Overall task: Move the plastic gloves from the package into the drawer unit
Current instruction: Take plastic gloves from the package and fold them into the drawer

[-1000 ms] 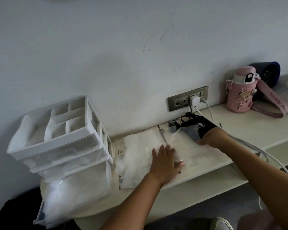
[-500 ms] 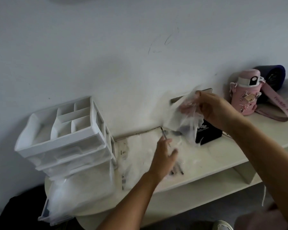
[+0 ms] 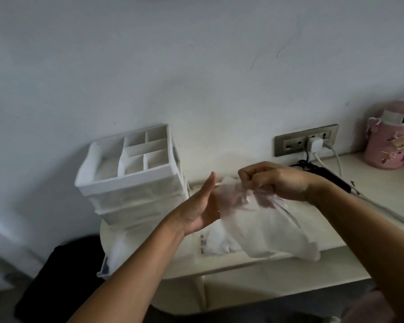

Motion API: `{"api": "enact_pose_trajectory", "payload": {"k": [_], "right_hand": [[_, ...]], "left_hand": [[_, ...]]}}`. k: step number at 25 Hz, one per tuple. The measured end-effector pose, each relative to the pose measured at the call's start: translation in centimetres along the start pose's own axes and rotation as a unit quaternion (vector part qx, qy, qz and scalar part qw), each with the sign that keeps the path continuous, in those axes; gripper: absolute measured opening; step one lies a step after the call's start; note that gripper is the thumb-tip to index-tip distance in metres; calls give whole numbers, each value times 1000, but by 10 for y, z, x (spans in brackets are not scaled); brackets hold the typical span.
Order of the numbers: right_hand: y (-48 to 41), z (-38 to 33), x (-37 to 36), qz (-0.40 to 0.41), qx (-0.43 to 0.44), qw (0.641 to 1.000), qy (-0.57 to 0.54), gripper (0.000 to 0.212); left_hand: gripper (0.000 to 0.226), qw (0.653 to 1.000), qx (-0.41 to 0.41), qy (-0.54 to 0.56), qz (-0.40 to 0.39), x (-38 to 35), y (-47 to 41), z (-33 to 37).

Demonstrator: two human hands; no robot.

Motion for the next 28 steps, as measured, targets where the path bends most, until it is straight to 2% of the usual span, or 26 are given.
{"api": "enact_pose_trajectory", "payload": {"k": [2,6,8,10,12,15,18,20,21,23,25,26,28], "right_hand": [[-13,-7,-13,-22,1,1000,-15,14],[-36,-13,-33,-30,-2,999,20,14],[-48,-12,-41,-7,-21,998,61,13],[-62,-7,-50,17,-57,991,122,20],[-73,1,-55,57,-89,983,150,22],[-89,6,-65,175,-108,969,136,22],[-97,-3,-79,301,-85,907,281,21],[-99,-15,-100,339,10,872,354,17],[-101,-19,-115,322,71,873,358,15],[-108,-14,-150,206,146,895,368,25],[-120,5,-181,67,147,903,398,41],[-127,18,-189,23,135,903,408,46],[-139,35,-195,-7,115,905,410,49]], "left_hand": [[96,1000,-10,-18,8,11,18,3],[31,992,-41,-49,110,30,54,16],[13,979,-53,-65,184,46,74,24],[11,953,-46,-146,262,65,93,28],[9,908,-25,-262,326,83,107,25],[11,875,-20,-317,367,107,117,12],[10,858,-2,-317,404,126,122,0],[15,851,0,-305,428,137,124,-7],[20,846,-2,-304,437,140,125,-11],[30,829,-5,-332,450,146,127,-17],[33,807,-10,-369,461,153,130,-20],[32,799,-10,-377,468,156,133,-21],[31,785,-3,-397,475,159,138,-23]]}}
Point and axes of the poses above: each hand's wrist, its own y-axis away from the middle knuckle, its own x-axis out of the back of the hand, z = x × y, the point moved 1 cm from there along -y, towards the middle knuckle, and after that the axes turned 5 degrees about y, right-handed, at the moved point
